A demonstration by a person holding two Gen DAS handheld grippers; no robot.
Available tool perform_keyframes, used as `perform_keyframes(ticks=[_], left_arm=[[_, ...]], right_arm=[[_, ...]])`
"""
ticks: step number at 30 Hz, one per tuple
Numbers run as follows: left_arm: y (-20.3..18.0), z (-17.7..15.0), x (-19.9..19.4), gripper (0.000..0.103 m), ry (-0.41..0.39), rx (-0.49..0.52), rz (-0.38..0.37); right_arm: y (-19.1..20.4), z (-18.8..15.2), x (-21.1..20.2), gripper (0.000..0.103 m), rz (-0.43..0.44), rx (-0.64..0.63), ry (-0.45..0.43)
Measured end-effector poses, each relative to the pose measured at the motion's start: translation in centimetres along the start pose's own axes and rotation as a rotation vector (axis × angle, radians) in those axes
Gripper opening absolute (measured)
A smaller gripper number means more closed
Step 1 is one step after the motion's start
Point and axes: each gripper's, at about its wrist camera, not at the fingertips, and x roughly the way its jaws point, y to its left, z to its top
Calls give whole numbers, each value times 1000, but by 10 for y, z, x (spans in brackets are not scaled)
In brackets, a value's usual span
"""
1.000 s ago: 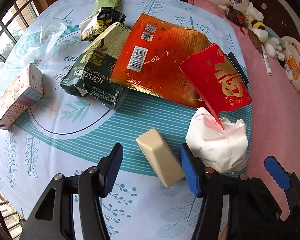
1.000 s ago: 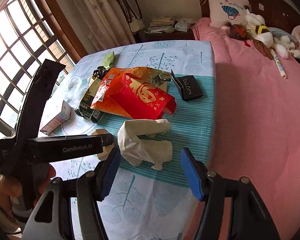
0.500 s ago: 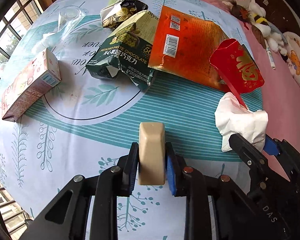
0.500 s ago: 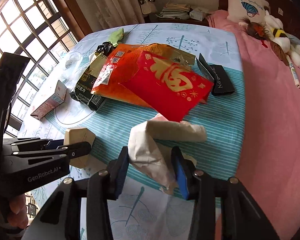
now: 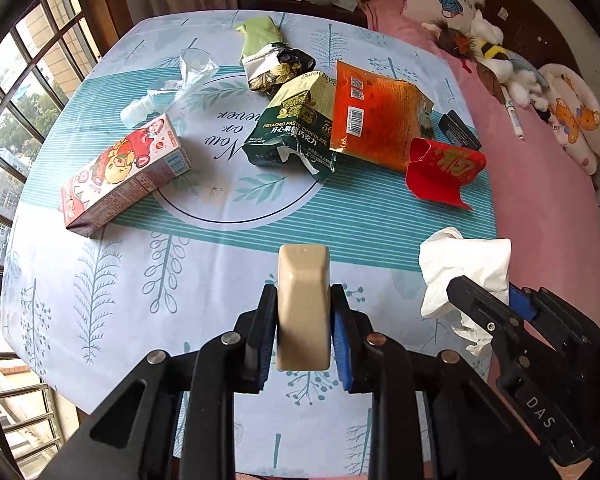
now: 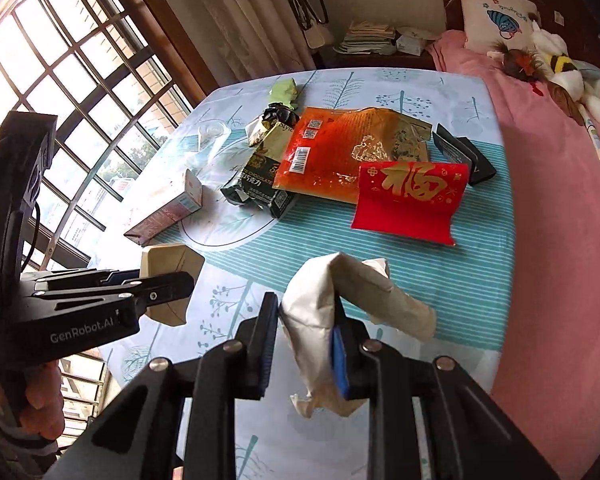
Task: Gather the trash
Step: 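Carry the beige block and white tissue toward the floor bin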
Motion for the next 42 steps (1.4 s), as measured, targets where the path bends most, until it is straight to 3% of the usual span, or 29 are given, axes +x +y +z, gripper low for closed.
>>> perform_keyframes(ticks=[12,18,25,35,42], left_arm=[[59,-49,-75,24,-78,123,-39],[97,-79,-107,24,-127,220,-75],[136,-127,-119,24,-133,323,-122],[154,-194,-96,24,-25,407,-128],[148,-239,-56,24,57,448,-128]], right_arm=[[81,-36,-38,24,-18,70,-88],[133,-72,-56,24,-67,148,-164],[190,-129,-63,24,-123,241,-209],[224,-211,-39,24,-149,368,-96],[208,-260,1,24,-149,478,-19]])
